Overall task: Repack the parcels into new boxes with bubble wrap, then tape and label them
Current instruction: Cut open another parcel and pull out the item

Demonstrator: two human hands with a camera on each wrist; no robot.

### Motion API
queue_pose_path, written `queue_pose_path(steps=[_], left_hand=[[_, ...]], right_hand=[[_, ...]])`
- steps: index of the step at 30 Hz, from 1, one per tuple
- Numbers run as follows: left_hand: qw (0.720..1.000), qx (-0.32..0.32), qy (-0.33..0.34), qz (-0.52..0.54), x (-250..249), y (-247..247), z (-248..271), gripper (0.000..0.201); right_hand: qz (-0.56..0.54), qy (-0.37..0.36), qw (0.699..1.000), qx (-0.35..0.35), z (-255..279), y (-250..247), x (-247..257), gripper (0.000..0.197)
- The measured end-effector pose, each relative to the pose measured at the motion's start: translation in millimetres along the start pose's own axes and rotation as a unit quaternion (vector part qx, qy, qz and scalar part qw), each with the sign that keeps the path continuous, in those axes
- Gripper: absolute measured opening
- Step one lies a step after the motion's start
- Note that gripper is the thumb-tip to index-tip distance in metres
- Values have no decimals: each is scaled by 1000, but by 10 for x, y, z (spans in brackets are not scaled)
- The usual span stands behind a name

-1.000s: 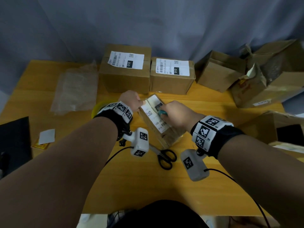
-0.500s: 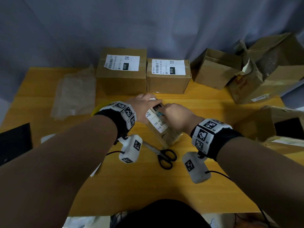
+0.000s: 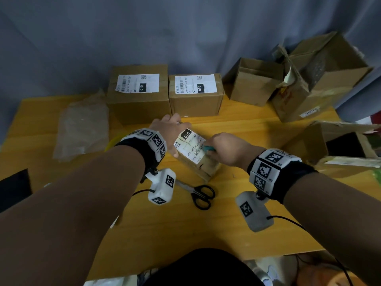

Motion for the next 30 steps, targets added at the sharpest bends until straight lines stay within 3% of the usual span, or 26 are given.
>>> queue_pose_path(steps=[5,11,17,30], left_hand=[[999,3,-32,-31,-1,-44,-3,100],[996,19,-89,-17,226,-32,83,103],[1000,26,-8,4,172,117,1,113],[998,25,-9,62,204,105,-22,110]], right_hand=[[-23,25,999,4,106,-4,-103,26],[-42,29,997,-66,55,42,-36,29],[15,3,996,-85,-202,77,200,36],[80,-3,997,-16,-362,-22,286,25]])
Point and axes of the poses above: each hand's wrist, its own z-axis away from the middle knuckle, its own y-axis out of the palm, x = y × z, the point moved 1 cm from there along -z, towards the middle knuckle, and after that the axes turned 2 degrees about x, right-handed, at the moved point
